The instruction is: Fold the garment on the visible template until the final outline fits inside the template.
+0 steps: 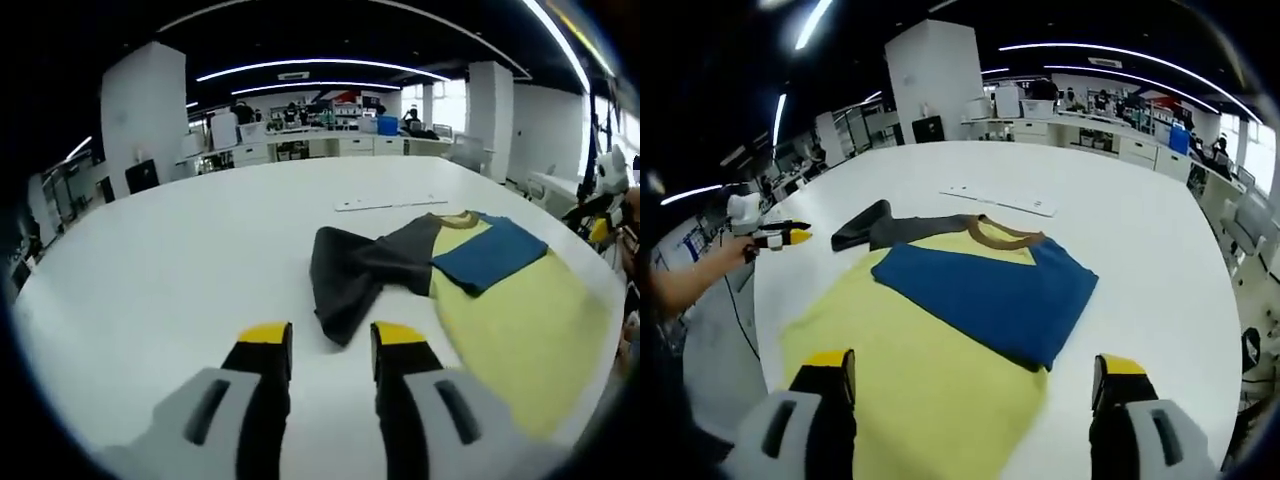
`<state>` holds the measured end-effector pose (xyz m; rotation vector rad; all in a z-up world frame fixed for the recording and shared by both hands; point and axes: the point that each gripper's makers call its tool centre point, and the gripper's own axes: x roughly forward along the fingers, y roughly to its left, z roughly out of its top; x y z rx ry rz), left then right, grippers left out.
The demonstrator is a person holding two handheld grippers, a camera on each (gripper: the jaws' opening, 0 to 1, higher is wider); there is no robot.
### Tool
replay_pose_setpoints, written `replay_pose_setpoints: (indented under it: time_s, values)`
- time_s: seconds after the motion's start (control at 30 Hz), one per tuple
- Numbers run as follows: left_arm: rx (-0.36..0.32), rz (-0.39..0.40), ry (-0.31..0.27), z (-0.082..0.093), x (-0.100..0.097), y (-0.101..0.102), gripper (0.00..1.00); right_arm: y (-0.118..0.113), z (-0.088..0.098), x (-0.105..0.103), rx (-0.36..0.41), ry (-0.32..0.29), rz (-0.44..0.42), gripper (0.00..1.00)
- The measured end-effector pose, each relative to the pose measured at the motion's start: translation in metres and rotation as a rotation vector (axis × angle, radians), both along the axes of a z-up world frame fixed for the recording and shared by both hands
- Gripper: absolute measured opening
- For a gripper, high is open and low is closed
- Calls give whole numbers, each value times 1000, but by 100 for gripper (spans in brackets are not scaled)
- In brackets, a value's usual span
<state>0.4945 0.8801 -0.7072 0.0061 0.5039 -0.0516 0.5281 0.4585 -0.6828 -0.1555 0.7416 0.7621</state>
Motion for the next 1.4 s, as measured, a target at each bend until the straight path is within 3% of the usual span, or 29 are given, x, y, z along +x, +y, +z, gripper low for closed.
replay_pose_setpoints:
  time_s: [0.13, 0.37, 0.5, 0.8, 1.03, 1.17, 1.4]
  values:
    - [-84, 31, -2, -10, 5, 2, 25, -2, 7, -12, 18, -12, 11, 100]
    - [-76, 35, 20, -27, 15, 5, 21, -5, 17, -22, 46, -37, -5, 100]
    - [-74, 48, 60, -37, 22, 7, 12, -6, 19, -29, 71, -36, -33, 100]
    - [-87, 35, 69, -47, 37, -1, 5, -14, 17, -35, 68, -39, -57, 100]
    - [-111, 87, 78, -48, 39, 1, 0, -16, 21, -39, 55, -58, -51, 100]
    - [-95, 116, 40, -33, 41, 3, 0, -17, 19, -41, 54, -53, -53, 100]
    - [-100, 90, -51, 5, 54, -19, 0, -16, 18, -44, 53, -50, -60, 99]
